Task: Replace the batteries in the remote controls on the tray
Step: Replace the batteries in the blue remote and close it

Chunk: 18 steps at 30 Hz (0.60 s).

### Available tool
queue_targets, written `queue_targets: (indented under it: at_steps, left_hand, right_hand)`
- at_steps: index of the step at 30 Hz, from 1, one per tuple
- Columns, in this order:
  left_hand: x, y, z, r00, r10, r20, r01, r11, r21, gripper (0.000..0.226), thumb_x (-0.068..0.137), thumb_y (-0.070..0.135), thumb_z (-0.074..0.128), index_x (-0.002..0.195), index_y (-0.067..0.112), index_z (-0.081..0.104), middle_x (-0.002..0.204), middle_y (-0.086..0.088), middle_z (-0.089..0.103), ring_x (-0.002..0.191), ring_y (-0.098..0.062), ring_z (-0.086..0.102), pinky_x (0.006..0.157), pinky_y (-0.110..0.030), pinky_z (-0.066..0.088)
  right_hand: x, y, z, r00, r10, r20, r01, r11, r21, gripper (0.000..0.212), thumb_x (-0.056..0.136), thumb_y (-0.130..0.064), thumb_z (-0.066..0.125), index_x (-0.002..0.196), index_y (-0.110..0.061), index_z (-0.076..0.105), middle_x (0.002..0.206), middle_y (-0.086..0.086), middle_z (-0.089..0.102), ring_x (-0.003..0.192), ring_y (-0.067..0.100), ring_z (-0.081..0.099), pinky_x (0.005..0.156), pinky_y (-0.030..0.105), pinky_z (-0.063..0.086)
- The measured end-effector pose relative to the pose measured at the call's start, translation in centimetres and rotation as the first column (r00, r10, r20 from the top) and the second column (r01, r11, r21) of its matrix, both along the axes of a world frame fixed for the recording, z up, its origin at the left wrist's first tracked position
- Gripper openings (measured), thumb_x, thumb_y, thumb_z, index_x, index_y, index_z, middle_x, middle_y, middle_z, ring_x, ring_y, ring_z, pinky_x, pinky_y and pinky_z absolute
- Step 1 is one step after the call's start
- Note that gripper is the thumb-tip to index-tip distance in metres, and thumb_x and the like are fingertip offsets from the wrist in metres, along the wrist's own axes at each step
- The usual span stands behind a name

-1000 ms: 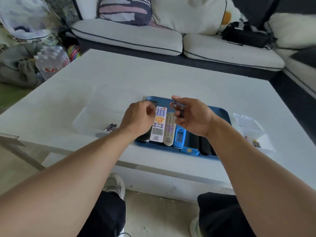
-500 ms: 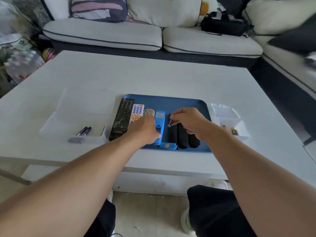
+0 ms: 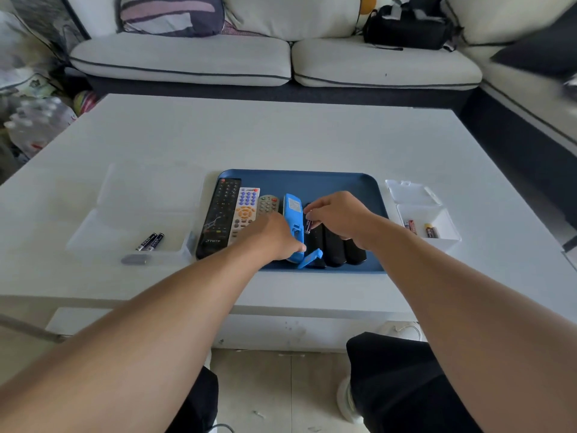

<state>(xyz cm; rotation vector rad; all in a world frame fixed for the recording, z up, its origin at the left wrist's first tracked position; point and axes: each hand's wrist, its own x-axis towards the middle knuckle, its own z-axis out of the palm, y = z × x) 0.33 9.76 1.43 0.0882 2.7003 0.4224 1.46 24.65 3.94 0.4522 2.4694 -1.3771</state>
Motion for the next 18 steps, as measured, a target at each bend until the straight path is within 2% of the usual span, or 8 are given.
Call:
queue_targets:
  at_steps: [4, 6, 8, 10, 13, 15, 16, 18]
  left_hand:
    - [-0.5, 0.0, -0.3, 0.998, 0.059, -0.019, -0.057, 0.995, 0.080, 0.034, 0.089, 0.043, 0.064, 0.101, 0.012, 0.063, 0.073, 0.001, 0.056, 0.063, -0.016, 0.055, 0.053, -0.028, 0.039]
    - [-0.8, 0.0, 0.1, 0.990, 0.131, -0.043, -0.124, 0.982, 0.142, 0.029, 0.093, 0.042, 0.059, 0.086, 0.015, 0.052, 0.071, 0.000, 0.051, 0.059, -0.014, 0.050, 0.049, -0.028, 0.034]
    - [-1.4, -0.2, 0.4, 0.980, 0.183, -0.073, -0.158, 0.951, 0.267, 0.028, 0.094, 0.041, 0.054, 0.081, 0.016, 0.049, 0.077, -0.005, 0.059, 0.062, -0.016, 0.051, 0.051, -0.028, 0.034]
    - [-1.6, -0.7, 0.7, 0.976, 0.206, -0.064, -0.160, 0.890, 0.428, 0.029, 0.095, 0.042, 0.051, 0.090, 0.014, 0.054, 0.087, -0.012, 0.070, 0.064, -0.019, 0.057, 0.053, -0.028, 0.037]
    - [-0.8, -1.1, 1.3, 0.978, 0.197, 0.062, -0.189, 0.733, 0.654, 0.036, 0.104, 0.042, 0.043, 0.113, 0.008, 0.048, 0.080, -0.009, 0.074, 0.051, -0.018, 0.061, 0.046, -0.026, 0.044]
    - [-0.4, -1.3, 1.6, 0.976, 0.182, 0.119, -0.209, 0.624, 0.753, 0.036, 0.107, 0.039, 0.037, 0.118, 0.006, 0.046, 0.086, -0.009, 0.075, 0.053, -0.021, 0.064, 0.048, -0.027, 0.046]
    - [-0.4, -1.4, 1.5, 0.974, 0.183, 0.135, -0.217, 0.572, 0.791, 0.036, 0.108, 0.037, 0.035, 0.120, 0.005, 0.048, 0.089, -0.009, 0.076, 0.057, -0.022, 0.066, 0.051, -0.027, 0.046]
    - [-0.5, -1.8, 1.7, 0.966, 0.197, 0.165, -0.241, 0.471, 0.849, 0.034, 0.109, 0.032, 0.034, 0.122, 0.007, 0.054, 0.090, -0.005, 0.077, 0.064, -0.022, 0.069, 0.055, -0.029, 0.044]
  right_hand:
    - [-0.2, 0.3, 0.0, 0.997, -0.031, -0.064, 0.030, 0.999, -0.018, 0.012, 0.094, -0.021, 0.068, 0.102, -0.014, 0.072, 0.091, 0.002, 0.078, 0.030, -0.004, 0.043, 0.031, 0.008, 0.025]
    - [-0.3, 0.6, 0.1, 0.991, -0.062, -0.119, 0.057, 0.998, -0.040, 0.012, 0.092, -0.026, 0.072, 0.099, -0.016, 0.071, 0.089, -0.003, 0.078, 0.033, -0.006, 0.044, 0.037, 0.009, 0.028]
    - [-0.3, 0.7, 0.3, 0.982, -0.074, -0.176, 0.062, 0.995, -0.072, 0.012, 0.090, -0.029, 0.074, 0.096, -0.019, 0.072, 0.086, -0.006, 0.077, 0.038, -0.007, 0.046, 0.046, 0.012, 0.031]
    - [-0.2, 0.5, 0.4, 0.970, -0.068, -0.232, 0.046, 0.994, -0.097, 0.013, 0.086, -0.032, 0.077, 0.093, -0.022, 0.073, 0.083, -0.008, 0.077, 0.044, -0.001, 0.045, 0.049, 0.015, 0.034]
    - [-0.3, -0.1, 0.7, 0.947, -0.035, -0.319, 0.004, 0.995, -0.098, 0.013, 0.085, -0.032, 0.079, 0.092, -0.023, 0.072, 0.074, -0.007, 0.073, 0.047, 0.010, 0.040, 0.043, 0.019, 0.033]
    - [-0.3, -0.6, 1.0, 0.922, 0.005, -0.387, -0.028, 0.998, -0.053, 0.013, 0.086, -0.030, 0.079, 0.092, -0.023, 0.071, 0.079, -0.010, 0.074, 0.052, 0.012, 0.054, 0.047, 0.023, 0.043]
    - [-0.4, -0.9, 1.1, 0.908, 0.032, -0.418, -0.047, 0.999, -0.024, 0.013, 0.086, -0.030, 0.079, 0.092, -0.023, 0.070, 0.083, -0.010, 0.075, 0.063, 0.013, 0.065, 0.056, 0.026, 0.049]
    - [-0.3, -1.3, 1.4, 0.881, 0.095, -0.463, -0.091, 0.995, 0.030, 0.012, 0.087, -0.027, 0.078, 0.092, -0.022, 0.068, 0.088, -0.010, 0.076, 0.078, 0.004, 0.070, 0.066, 0.019, 0.052]
